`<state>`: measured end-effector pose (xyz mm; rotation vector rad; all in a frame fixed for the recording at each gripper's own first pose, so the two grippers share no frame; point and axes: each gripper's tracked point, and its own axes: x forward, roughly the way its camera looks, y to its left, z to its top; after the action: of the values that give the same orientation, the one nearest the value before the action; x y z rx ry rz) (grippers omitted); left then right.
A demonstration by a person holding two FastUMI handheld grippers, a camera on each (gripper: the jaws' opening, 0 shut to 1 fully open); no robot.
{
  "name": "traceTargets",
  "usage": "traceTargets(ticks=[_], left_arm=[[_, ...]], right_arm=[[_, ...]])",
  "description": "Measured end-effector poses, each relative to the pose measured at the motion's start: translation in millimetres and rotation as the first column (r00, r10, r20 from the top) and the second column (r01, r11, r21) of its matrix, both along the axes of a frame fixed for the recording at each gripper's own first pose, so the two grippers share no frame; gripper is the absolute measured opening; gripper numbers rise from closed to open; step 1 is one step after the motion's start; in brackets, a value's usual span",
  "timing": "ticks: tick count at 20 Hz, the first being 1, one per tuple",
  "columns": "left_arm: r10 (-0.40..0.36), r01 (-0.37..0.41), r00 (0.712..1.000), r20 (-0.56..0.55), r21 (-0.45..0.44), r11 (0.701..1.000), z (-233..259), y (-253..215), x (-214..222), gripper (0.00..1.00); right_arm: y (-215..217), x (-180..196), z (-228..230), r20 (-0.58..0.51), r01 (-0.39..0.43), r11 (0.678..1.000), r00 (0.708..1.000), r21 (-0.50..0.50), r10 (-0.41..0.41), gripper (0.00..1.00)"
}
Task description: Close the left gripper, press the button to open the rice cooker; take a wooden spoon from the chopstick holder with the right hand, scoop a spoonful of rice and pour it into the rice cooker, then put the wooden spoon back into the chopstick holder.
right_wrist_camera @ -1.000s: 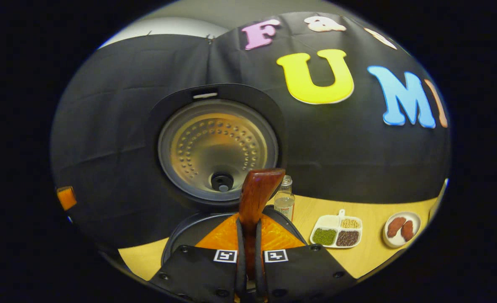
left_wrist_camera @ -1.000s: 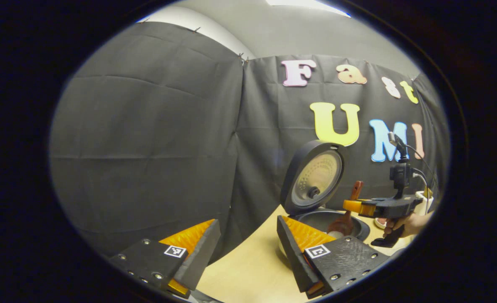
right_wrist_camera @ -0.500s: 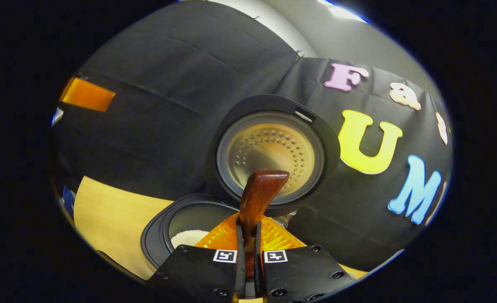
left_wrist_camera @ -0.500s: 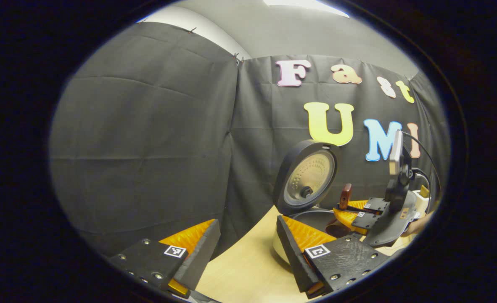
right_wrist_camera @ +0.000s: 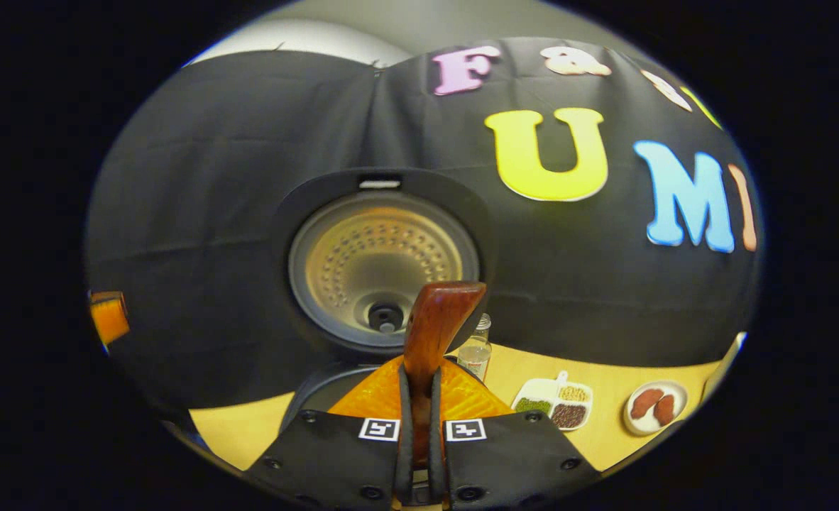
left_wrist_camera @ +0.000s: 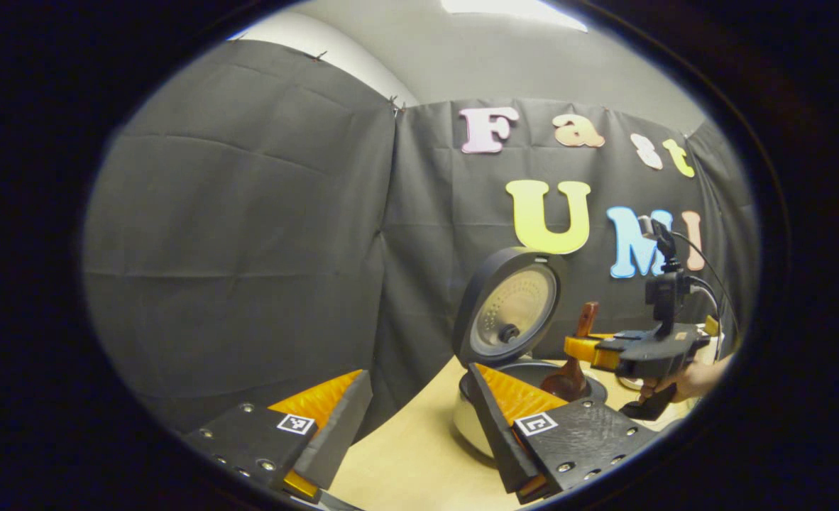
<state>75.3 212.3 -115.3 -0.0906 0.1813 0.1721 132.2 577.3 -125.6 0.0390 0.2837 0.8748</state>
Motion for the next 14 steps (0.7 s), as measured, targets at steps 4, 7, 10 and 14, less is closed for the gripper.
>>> traceTargets(ticks=[4, 7, 10, 14], left_arm=[[-0.036, 0.036, 0.999, 0.019, -0.004, 0.999, 7.8, -15.4, 9.1, 0.82], [-0.071, 0.071, 0.997, 0.031, -0.007, 0.997, 13.8, -30.2, 15.5, 0.82], [-0.105, 0.106, 0.994, 0.037, -0.022, 0.994, 14.9, -50.5, 22.7, 0.82], [-0.155, 0.157, 0.986, 0.056, -0.035, 0.987, 26.2, -83.6, 29.8, 0.82]], right_arm=[[-18.7, 17.6, 24.6, -0.152, 0.082, 0.988, 0.986, 0.128, -0.063, 0.1], [-45.7, 29.0, 39.4, -0.254, 0.162, 0.963, 0.962, 0.216, -0.105, 0.1], [-87.3, 44.0, 47.5, -0.305, 0.261, 0.929, 0.936, 0.261, -0.176, 0.1], [-163.6, 64.3, 57.4, -0.294, 0.366, 0.891, 0.912, 0.267, -0.286, 0.1]])
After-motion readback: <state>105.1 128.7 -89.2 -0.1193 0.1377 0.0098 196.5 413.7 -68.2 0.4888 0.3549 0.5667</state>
